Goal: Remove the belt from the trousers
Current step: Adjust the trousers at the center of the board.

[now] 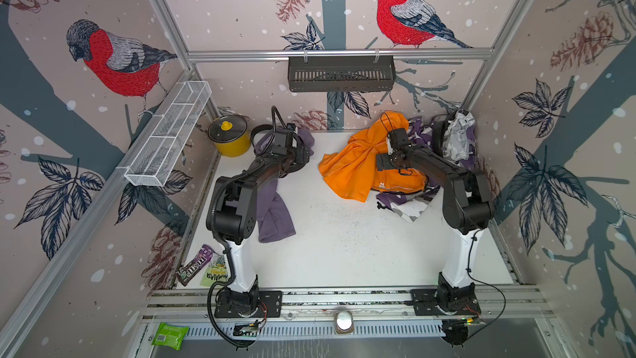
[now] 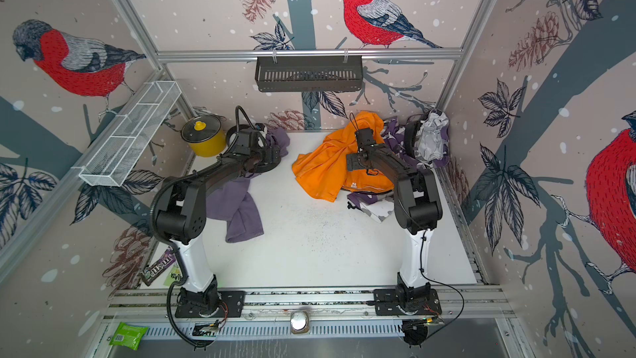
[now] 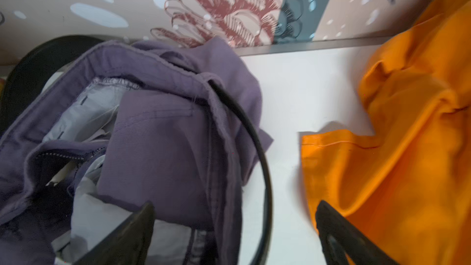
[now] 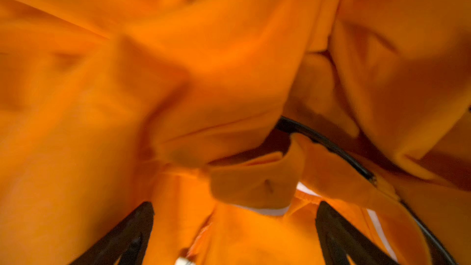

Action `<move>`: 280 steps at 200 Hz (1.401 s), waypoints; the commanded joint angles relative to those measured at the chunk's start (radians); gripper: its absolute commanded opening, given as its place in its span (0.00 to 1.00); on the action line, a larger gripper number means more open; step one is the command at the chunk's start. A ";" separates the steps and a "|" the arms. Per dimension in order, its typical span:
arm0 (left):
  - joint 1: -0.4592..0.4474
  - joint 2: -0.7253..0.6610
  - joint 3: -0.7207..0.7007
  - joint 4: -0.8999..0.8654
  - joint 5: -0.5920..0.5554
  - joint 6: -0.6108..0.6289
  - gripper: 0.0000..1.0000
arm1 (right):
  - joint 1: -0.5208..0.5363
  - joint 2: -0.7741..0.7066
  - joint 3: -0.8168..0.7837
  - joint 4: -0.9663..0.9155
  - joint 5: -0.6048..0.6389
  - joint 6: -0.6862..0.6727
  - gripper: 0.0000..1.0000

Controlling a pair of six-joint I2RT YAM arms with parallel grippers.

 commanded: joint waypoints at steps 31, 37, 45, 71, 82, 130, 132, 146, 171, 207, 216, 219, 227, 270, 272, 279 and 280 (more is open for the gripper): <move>-0.005 0.188 0.138 -0.140 0.064 -0.019 0.92 | -0.013 -0.216 -0.072 -0.061 -0.042 0.043 0.99; -0.007 0.192 0.132 -0.132 0.077 -0.022 0.86 | -0.019 -0.237 -0.087 -0.057 -0.047 0.045 0.99; -0.014 0.191 0.125 -0.123 0.074 -0.028 0.74 | -0.030 -0.260 -0.107 -0.050 -0.057 0.049 0.99; -0.020 0.161 0.125 -0.114 0.115 -0.081 0.13 | -0.051 -0.305 -0.169 -0.015 -0.094 0.068 0.99; -0.023 0.120 0.122 -0.103 0.155 -0.105 0.00 | -0.054 -0.313 -0.193 0.009 -0.113 0.074 0.99; -0.074 -0.159 0.187 -0.166 0.141 -0.108 0.00 | -0.056 -0.332 -0.255 0.121 -0.220 0.114 1.00; -0.075 -0.172 0.193 -0.170 0.145 -0.107 0.00 | -0.055 -0.332 -0.255 0.126 -0.225 0.115 1.00; -0.089 -0.252 0.220 -0.185 0.173 -0.084 0.00 | -0.055 -0.336 -0.257 0.150 -0.257 0.119 1.00; -0.145 -0.367 0.267 -0.218 0.218 -0.009 0.00 | -0.057 -0.354 -0.242 0.171 -0.274 0.118 1.00; -0.266 -0.454 0.220 -0.279 0.307 0.016 0.00 | -0.092 -0.422 -0.214 0.161 -0.300 0.123 0.99; -0.301 -0.457 0.186 -0.282 0.320 -0.014 0.00 | -0.106 -0.446 -0.214 0.155 -0.308 0.124 1.00; -0.312 -0.456 0.172 -0.279 0.328 -0.026 0.00 | -0.110 -0.452 -0.213 0.154 -0.310 0.124 1.00; -0.338 -0.448 0.133 -0.260 0.342 -0.063 0.00 | -0.120 -0.469 -0.215 0.143 -0.310 0.124 0.99; -0.481 -0.265 0.053 -0.175 0.495 -0.152 0.00 | -0.186 -0.537 -0.268 0.139 -0.300 0.125 0.99; -0.486 -0.252 0.062 -0.192 0.502 -0.147 0.00 | -0.190 -0.537 -0.268 0.135 -0.300 0.124 0.99; -0.501 -0.211 0.099 -0.265 0.524 -0.136 0.03 | -0.193 -0.533 -0.266 0.125 -0.300 0.117 0.99; -0.502 -0.204 0.104 -0.274 0.528 -0.133 0.05 | -0.194 -0.531 -0.266 0.124 -0.300 0.117 1.00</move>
